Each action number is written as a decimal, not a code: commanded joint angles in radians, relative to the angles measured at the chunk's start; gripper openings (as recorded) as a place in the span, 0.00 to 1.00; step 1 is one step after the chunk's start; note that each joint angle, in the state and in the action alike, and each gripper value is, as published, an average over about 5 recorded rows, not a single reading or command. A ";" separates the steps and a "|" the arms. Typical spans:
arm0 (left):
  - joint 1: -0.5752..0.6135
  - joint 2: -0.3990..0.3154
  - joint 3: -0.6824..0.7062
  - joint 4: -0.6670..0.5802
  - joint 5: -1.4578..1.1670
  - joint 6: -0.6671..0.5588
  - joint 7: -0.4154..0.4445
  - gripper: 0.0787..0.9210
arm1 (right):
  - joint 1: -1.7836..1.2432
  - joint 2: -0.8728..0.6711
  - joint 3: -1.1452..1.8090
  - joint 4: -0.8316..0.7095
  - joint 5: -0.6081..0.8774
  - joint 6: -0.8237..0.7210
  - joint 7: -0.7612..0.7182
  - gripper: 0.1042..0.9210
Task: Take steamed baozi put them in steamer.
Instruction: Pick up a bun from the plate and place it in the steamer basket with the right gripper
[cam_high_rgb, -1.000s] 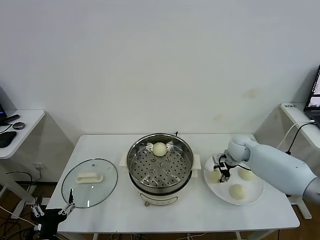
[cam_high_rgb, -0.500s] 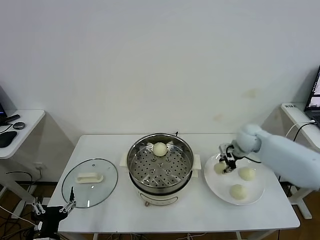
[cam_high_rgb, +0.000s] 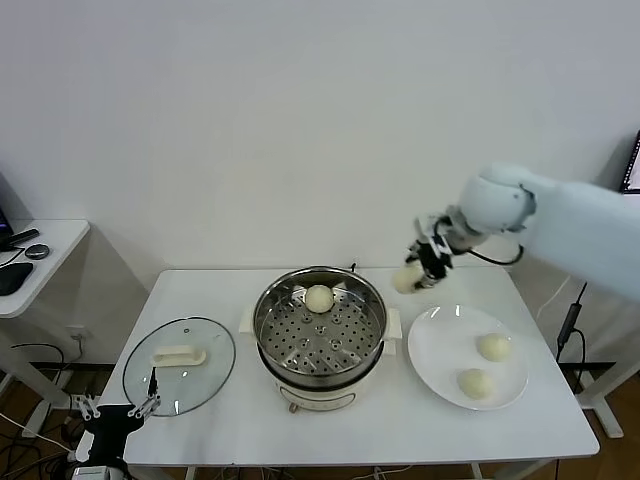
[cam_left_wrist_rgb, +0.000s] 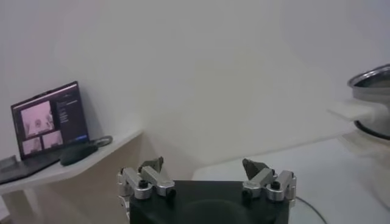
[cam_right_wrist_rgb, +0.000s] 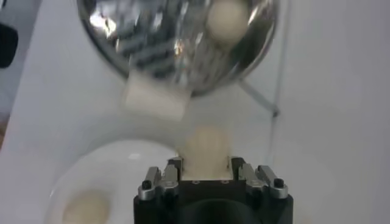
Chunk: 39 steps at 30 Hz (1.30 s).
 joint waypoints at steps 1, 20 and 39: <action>-0.018 0.002 0.003 0.010 0.013 -0.006 -0.002 0.88 | 0.158 0.233 -0.121 0.084 0.348 -0.229 0.177 0.47; -0.039 -0.028 -0.012 0.030 0.027 -0.005 0.001 0.88 | -0.178 0.614 -0.055 -0.292 0.265 -0.254 0.294 0.48; -0.040 -0.022 -0.023 0.039 0.020 -0.013 -0.002 0.88 | -0.229 0.631 -0.041 -0.326 0.219 -0.254 0.244 0.70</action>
